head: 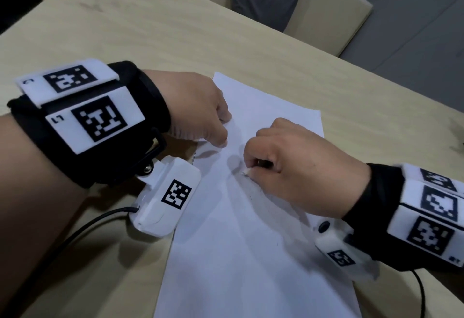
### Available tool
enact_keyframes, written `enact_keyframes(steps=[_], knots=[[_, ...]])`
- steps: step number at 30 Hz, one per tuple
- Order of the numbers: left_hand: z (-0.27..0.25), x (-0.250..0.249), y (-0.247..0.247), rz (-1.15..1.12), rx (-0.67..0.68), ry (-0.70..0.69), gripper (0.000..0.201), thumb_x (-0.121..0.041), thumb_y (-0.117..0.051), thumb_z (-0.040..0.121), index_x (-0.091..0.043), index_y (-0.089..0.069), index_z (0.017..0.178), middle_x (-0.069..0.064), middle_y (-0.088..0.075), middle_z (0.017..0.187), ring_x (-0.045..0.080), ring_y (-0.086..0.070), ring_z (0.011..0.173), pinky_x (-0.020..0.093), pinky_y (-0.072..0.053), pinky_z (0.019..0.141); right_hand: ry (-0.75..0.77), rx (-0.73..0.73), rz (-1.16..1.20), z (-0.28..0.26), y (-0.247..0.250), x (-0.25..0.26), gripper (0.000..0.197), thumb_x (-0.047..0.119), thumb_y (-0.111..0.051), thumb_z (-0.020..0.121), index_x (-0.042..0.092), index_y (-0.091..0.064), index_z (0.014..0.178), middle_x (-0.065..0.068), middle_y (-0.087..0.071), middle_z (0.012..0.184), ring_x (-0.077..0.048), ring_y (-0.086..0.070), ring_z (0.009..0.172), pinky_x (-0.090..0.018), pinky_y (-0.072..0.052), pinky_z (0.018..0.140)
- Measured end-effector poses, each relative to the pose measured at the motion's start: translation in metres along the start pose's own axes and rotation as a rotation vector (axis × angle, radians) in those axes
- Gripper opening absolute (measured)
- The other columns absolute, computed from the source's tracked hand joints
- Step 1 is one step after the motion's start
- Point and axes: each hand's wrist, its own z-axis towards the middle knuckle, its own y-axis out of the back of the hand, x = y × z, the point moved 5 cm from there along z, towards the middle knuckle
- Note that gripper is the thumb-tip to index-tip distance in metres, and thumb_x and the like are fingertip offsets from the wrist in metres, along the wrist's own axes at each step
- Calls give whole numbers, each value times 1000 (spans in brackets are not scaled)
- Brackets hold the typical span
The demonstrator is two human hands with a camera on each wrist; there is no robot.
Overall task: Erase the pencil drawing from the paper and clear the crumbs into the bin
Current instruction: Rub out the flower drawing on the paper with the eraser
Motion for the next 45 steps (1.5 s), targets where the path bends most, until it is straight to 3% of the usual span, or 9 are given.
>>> enact_keyframes(steps=[3, 5, 11, 15, 26, 36, 39, 42, 45], knots=[[4, 3, 0, -21, -18, 15, 50, -52, -72, 71, -41, -68, 119, -26, -55, 135, 8, -59, 119, 37, -46, 105, -12, -3, 7, 2, 0, 2, 10, 22, -56, 90, 23, -58, 80, 8, -57, 75, -23, -47, 86, -40, -46, 74], [5, 2, -1, -27, -10, 19, 55, -55, -67, 63, -43, -68, 117, -23, -58, 133, 9, -61, 117, 37, -48, 104, -15, -35, -24, 3, 1, 1, 9, 22, -56, 89, 22, -59, 81, 8, -56, 74, -24, -47, 84, -42, -46, 74], [6, 2, 0, -42, -31, -2, 45, -50, -67, 66, -40, -73, 110, -24, -60, 130, 10, -61, 116, 38, -48, 103, 27, -30, 5, 6, 0, 8, 11, 24, -53, 85, 23, -61, 78, 9, -56, 71, -23, -47, 82, -43, -47, 71], [6, 2, -1, -27, -29, -2, 52, -52, -57, 55, -34, -76, 100, -13, -66, 127, 17, -64, 117, 44, -49, 104, 48, -25, 10, 5, -2, 9, 13, 27, -51, 83, 24, -60, 76, 10, -55, 70, -23, -48, 80, -42, -47, 70], [7, -1, 1, 17, -49, -13, 59, -45, -44, 60, -23, -74, 105, 1, -63, 131, 25, -58, 125, 50, -45, 106, 39, -23, -12, 6, -3, 11, 13, 25, -51, 82, 21, -60, 73, 8, -54, 67, -23, -47, 78, -43, -47, 69], [7, -2, 1, 16, -55, -6, 59, -41, -42, 60, -21, -74, 105, 1, -63, 131, 26, -59, 123, 51, -46, 105, -12, -48, -17, 7, -1, 7, 11, 20, -54, 84, 21, -58, 74, 8, -56, 71, -23, -47, 83, -42, -46, 72], [7, 0, 2, -2, -64, 0, 57, -40, -43, 60, -17, -73, 103, 3, -66, 126, 27, -61, 119, 52, -45, 106, -15, -38, -8, 7, -2, 7, 11, 21, -53, 84, 21, -57, 74, 8, -56, 71, -24, -47, 84, -43, -46, 72], [10, 2, 2, -1, -68, 5, 55, -41, -44, 60, -15, -72, 99, 0, -62, 105, 23, -58, 99, 46, -45, 100, -84, -52, -26, 0, 0, -6, 11, 18, -56, 84, 18, -56, 73, 6, -56, 71, -25, -47, 86, -44, -45, 75], [9, 1, 2, 12, -66, -3, 55, -41, -44, 60, -15, -73, 99, -1, -63, 107, 21, -60, 102, 44, -46, 99, -96, -72, 0, 0, 2, -5, 11, 18, -57, 85, 18, -58, 74, 6, -55, 71, -25, -47, 87, -43, -45, 76]])
